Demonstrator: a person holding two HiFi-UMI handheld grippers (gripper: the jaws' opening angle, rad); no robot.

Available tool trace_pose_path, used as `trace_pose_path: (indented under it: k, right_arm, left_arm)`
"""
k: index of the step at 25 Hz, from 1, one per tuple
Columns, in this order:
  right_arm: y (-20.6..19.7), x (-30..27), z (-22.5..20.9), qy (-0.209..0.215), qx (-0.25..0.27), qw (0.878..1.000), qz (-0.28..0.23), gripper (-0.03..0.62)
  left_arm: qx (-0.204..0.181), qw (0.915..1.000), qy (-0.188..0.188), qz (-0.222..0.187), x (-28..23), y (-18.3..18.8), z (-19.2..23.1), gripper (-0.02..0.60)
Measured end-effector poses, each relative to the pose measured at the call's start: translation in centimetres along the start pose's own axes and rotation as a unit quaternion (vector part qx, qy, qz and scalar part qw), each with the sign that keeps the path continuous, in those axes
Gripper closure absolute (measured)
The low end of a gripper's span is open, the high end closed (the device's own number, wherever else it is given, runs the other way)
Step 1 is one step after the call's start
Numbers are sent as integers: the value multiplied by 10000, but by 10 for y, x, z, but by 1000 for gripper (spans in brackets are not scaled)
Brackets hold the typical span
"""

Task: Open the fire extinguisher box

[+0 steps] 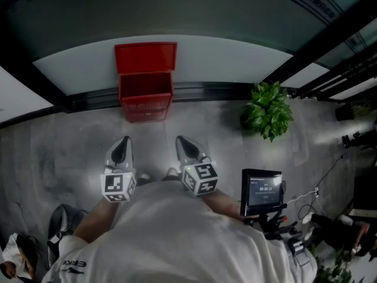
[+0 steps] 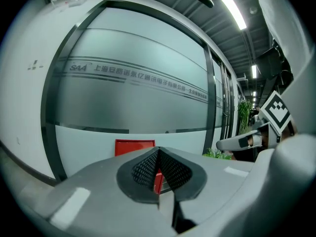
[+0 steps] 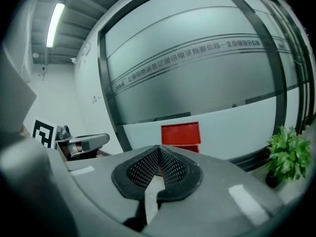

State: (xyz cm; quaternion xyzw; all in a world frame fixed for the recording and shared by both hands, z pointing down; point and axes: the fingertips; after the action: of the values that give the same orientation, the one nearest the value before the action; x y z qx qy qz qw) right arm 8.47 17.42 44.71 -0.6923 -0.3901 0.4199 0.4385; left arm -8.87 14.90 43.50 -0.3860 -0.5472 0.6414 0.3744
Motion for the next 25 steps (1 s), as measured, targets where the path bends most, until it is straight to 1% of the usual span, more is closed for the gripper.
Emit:
trace_pose_path:
  k: [5, 11, 16, 22, 25]
  right_arm:
    - [-1, 0, -1, -41, 45, 10000, 32, 583]
    - [0, -2, 0, -72, 18, 9999, 73, 583]
    - [1, 0, 2, -67, 31, 10000, 58, 583]
    - [4, -3, 1, -83, 8, 9999, 56, 583]
    - [5, -6, 0, -82, 12, 10000, 38, 583]
  left_arm:
    - [60, 9999, -57, 93, -1, -2, 0, 580]
    - [-18, 9999, -42, 107, -2, -2, 4, 580]
    - [4, 10000, -39, 73, 1, -1, 4, 580]
    - [-6, 9999, 3, 123, 0, 1, 6, 580]
    - [-35, 10000, 20, 41, -2, 5, 7, 580]
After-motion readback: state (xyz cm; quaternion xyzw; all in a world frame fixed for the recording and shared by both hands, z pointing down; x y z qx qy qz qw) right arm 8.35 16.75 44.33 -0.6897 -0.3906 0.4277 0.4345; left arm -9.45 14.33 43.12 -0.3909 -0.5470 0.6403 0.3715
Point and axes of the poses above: the fingertips, and each gripper's own axes: x backward along the fingers, z to its left, y out of its top, and after that the axes turned 9 degrees about -z, right-handed
